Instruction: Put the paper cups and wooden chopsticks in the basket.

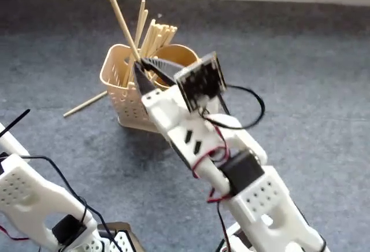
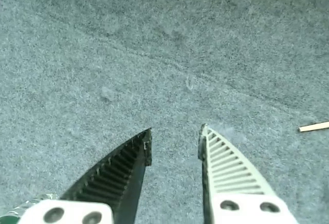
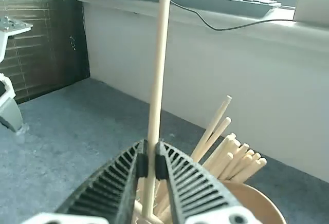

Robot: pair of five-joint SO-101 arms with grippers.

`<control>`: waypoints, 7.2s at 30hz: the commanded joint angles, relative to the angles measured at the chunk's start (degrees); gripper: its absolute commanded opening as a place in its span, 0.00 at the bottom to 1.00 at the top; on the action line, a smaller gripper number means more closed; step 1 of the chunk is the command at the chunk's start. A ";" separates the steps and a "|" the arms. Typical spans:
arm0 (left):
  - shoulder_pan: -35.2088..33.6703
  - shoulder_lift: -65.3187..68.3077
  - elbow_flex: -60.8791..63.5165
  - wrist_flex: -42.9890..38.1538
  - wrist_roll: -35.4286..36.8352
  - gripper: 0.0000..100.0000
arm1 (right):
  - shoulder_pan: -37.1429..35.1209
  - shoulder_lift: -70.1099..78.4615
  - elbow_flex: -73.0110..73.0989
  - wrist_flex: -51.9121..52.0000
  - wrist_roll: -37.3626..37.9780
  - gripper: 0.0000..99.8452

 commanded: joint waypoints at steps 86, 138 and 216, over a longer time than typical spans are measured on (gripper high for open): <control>30.37 11.91 1.80 -1.58 -26.55 0.18 | 16.57 -24.75 -7.08 52.79 17.58 0.07; 26.95 6.46 -33.45 1.49 11.16 0.00 | 31.43 -46.46 27.47 60.53 25.49 0.07; 52.18 -118.99 93.49 -40.88 12.66 0.18 | 40.40 -46.99 25.71 59.74 24.62 0.07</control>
